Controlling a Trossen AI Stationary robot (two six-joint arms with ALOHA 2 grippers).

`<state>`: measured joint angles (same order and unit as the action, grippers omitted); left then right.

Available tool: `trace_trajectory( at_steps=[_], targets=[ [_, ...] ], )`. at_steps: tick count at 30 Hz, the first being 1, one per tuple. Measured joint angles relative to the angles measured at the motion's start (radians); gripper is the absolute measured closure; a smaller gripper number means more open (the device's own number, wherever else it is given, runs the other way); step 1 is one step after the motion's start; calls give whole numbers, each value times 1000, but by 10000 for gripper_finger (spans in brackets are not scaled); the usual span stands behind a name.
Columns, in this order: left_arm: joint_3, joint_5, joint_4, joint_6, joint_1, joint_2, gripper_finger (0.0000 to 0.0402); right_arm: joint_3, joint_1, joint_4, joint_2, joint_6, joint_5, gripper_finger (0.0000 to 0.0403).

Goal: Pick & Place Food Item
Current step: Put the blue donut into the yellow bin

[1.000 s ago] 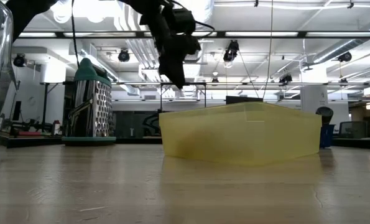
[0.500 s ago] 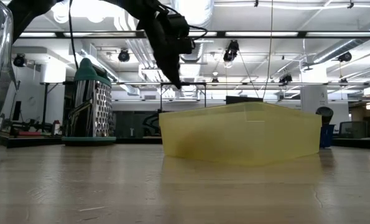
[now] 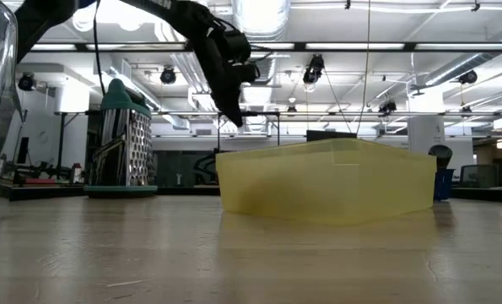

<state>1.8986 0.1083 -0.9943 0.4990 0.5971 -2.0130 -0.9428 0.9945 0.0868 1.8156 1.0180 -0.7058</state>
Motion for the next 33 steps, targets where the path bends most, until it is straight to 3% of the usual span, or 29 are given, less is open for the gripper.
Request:
trace_trajectory(
  at_steps=[5, 11, 21, 25, 33],
  targets=[
    [37, 23, -38, -10, 31, -55, 223, 0, 0, 0, 0, 0, 0, 216],
    [161, 27, -130, -89, 66, -157, 223, 0, 0, 0, 0, 0, 0, 216],
    [368, 35, -304, -96, 72, -357, 222, 0, 0, 0, 0, 0, 0, 216],
    [432, 40, -340, -115, 66, -378, 222, 0, 0, 0, 0, 0, 0, 216],
    [424, 68, -332, -233, 50, -374, 222, 0, 0, 0, 0, 0, 0, 216]
  ],
)
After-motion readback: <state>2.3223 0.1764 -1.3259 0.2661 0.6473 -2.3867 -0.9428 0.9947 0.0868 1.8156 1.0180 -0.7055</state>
